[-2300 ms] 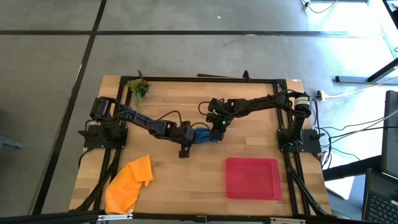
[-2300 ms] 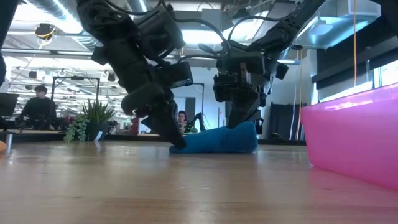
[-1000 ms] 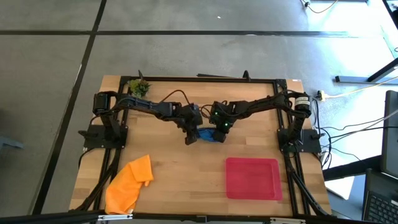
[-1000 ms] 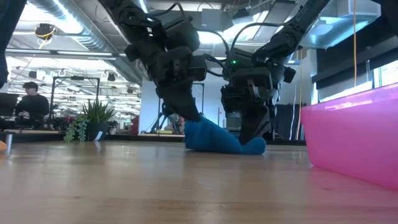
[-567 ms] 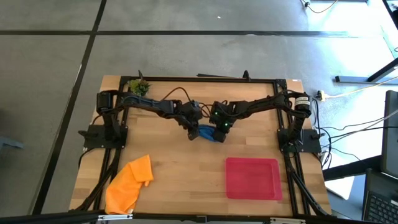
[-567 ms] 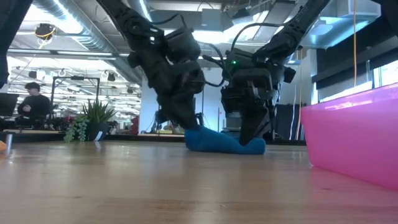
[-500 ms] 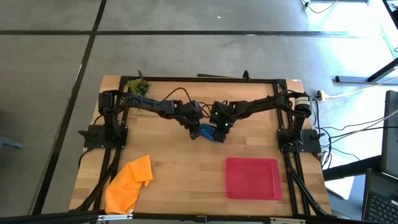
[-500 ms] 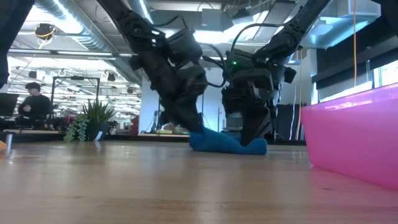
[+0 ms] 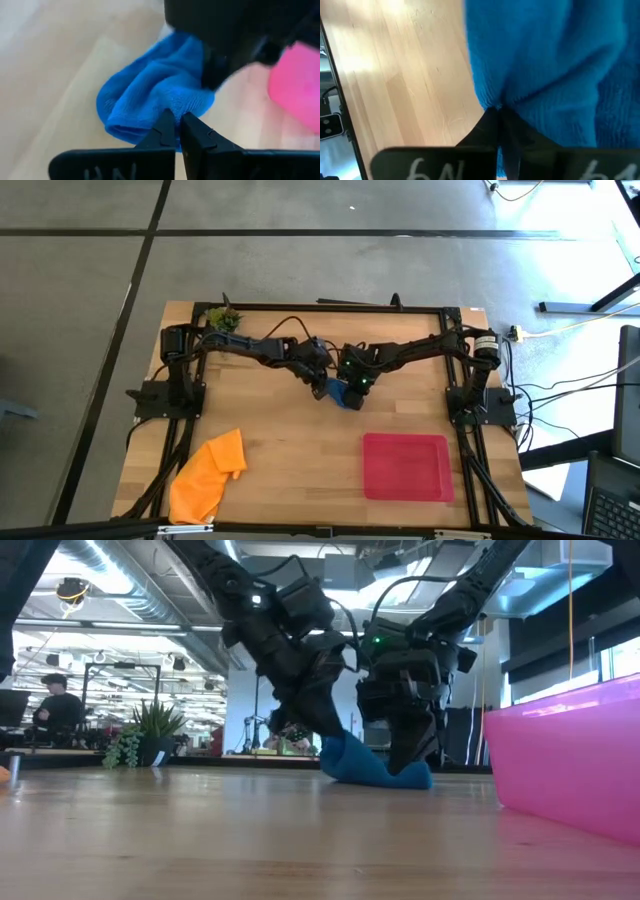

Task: Roll microfiber towels into tight, uniform cylinder then place into a basket
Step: Roll the blue microfiber towel

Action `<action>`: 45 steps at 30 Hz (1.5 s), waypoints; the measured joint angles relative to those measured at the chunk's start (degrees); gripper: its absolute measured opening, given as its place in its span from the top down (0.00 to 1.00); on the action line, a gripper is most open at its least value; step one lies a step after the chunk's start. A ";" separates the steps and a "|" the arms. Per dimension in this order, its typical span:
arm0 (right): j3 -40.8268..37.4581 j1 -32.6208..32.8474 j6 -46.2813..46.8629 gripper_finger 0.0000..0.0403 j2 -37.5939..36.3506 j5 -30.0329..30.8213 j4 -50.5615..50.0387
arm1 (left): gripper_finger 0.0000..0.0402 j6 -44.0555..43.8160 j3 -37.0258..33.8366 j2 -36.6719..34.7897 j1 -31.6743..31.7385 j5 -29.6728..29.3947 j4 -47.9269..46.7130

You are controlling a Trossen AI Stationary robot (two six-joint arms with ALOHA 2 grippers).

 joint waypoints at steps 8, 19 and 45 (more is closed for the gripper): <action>0.09 0.78 -0.02 0.99 0.00 0.36 0.28 | 1.00 -2.28 1.17 0.58 -0.11 -3.90 0.20; -0.04 2.04 -1.89 0.99 0.13 -3.74 -0.64 | 1.00 -4.59 1.32 1.33 -1.29 5.76 -7.48; 0.17 7.21 -4.33 0.99 3.96 -8.01 1.88 | 1.00 -16.68 1.74 4.87 -3.32 6.82 -3.83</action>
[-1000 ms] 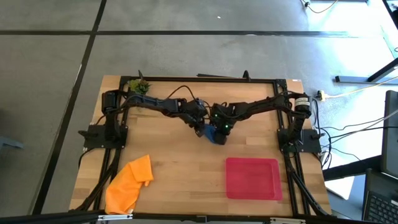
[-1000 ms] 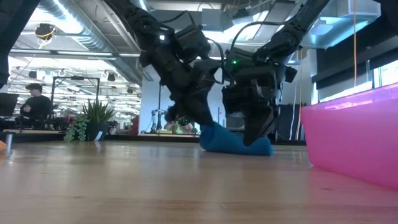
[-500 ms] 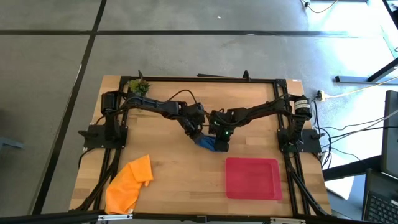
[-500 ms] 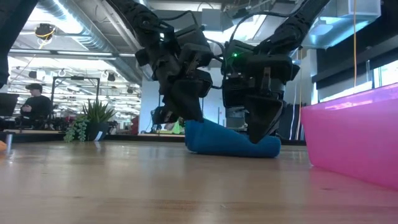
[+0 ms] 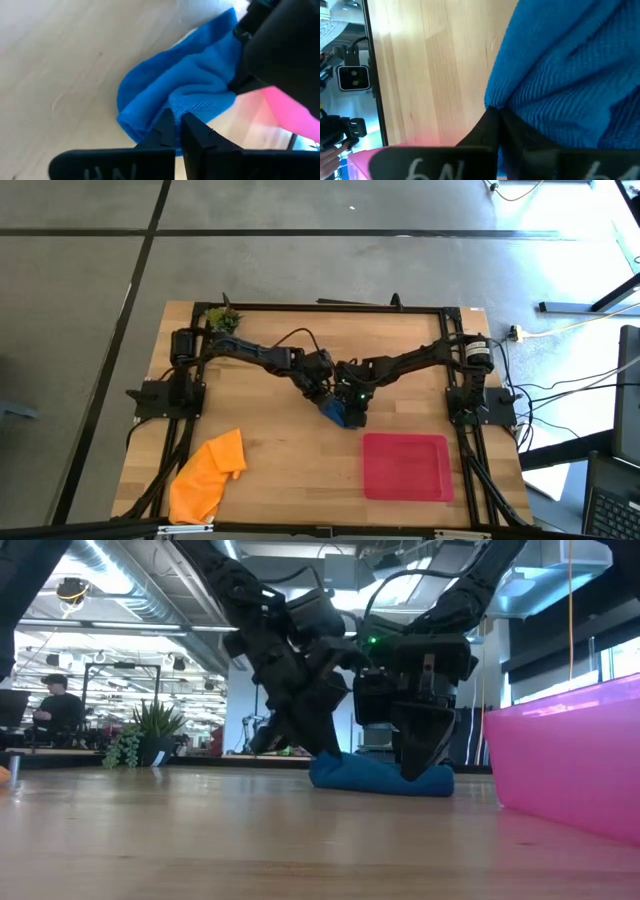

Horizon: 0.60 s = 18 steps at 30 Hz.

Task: Roll microfiber towels into tight, uniform cylinder then place into a basket
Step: Roll the blue microfiber towel

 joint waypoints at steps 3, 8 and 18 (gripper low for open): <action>-0.08 0.00 0.51 0.99 0.00 0.04 0.39 | 1.00 0.03 0.11 0.64 0.00 -0.96 0.41; -0.08 0.02 1.27 0.99 -0.02 0.49 0.68 | 1.00 1.86 0.13 0.92 0.00 -3.59 0.31; -0.43 0.13 0.43 0.99 -5.15 9.34 -2.81 | 1.00 6.86 0.15 0.92 0.22 -7.97 0.16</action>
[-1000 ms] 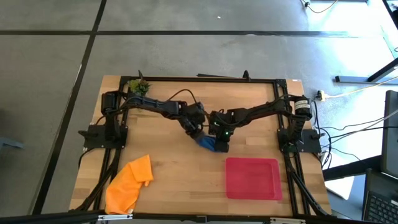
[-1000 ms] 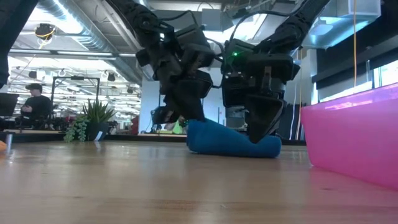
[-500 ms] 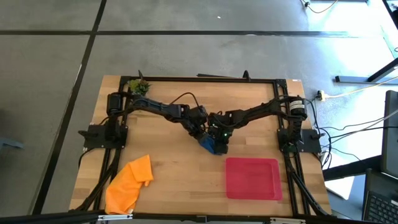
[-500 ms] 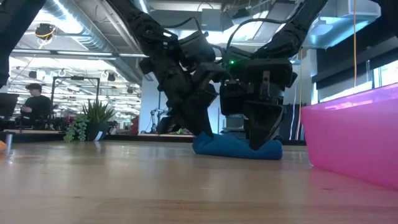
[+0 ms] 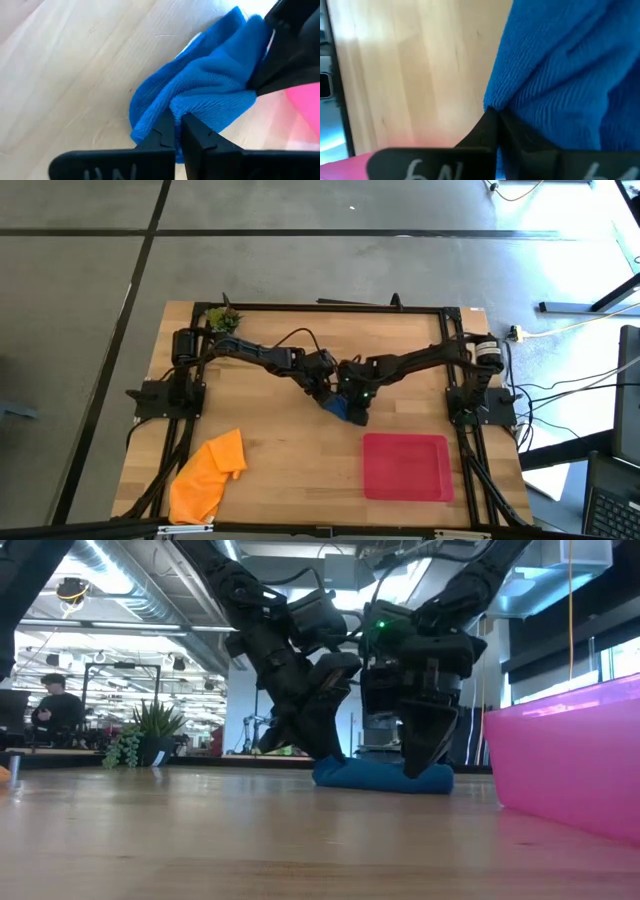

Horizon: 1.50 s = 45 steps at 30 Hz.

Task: Roll microfiber towels into tight, uniform cylinder then place into a basket
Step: Roll the blue microfiber towel

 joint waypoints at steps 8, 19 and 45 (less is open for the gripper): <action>0.01 -0.34 4.27 0.99 -1.34 -3.40 -0.20 | 1.00 3.66 0.00 0.04 0.00 0.00 -1.56; 0.17 -5.58 7.60 0.99 -1.68 -12.51 0.39 | 1.00 7.15 -0.11 0.13 -0.07 -0.20 -2.25; 0.35 -15.17 13.22 0.99 -1.84 -10.00 -2.25 | 1.00 12.02 -0.17 0.13 -0.07 0.28 -5.40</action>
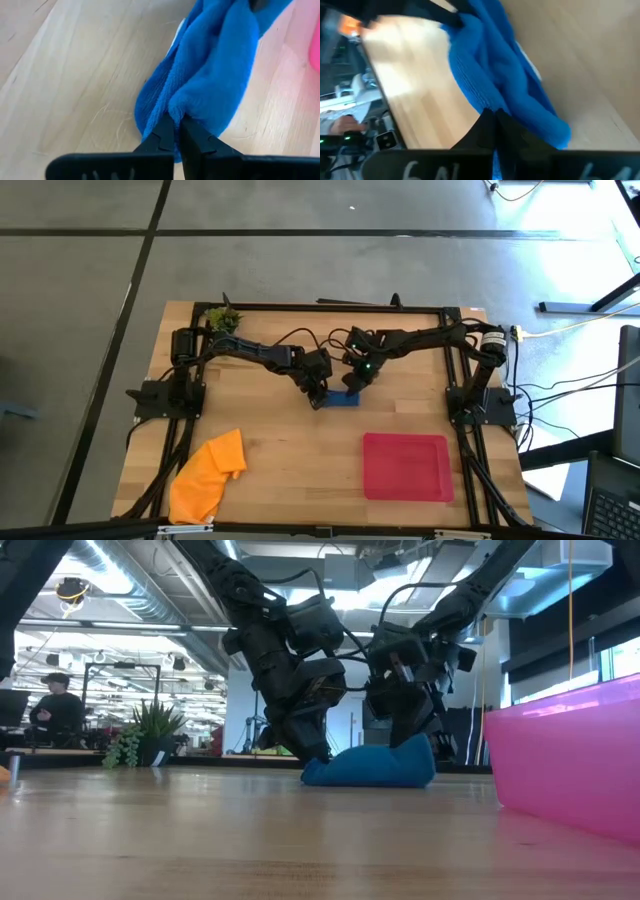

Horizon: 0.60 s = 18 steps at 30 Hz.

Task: Roll microfiber towels into tight, uniform cylinder then place into a basket
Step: Roll the blue microfiber towel

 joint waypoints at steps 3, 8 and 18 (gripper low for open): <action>0.00 0.00 -0.12 0.99 0.00 2.80 -1.56 | 1.00 0.00 0.00 0.00 -0.04 0.01 -0.02; 0.00 0.11 -0.34 0.99 0.17 5.28 -1.66 | 1.00 0.00 0.00 0.00 -0.04 0.08 -0.04; 0.10 2.83 -0.50 0.99 1.97 11.53 -1.53 | 1.00 1.01 0.00 0.00 -0.08 -0.07 -0.11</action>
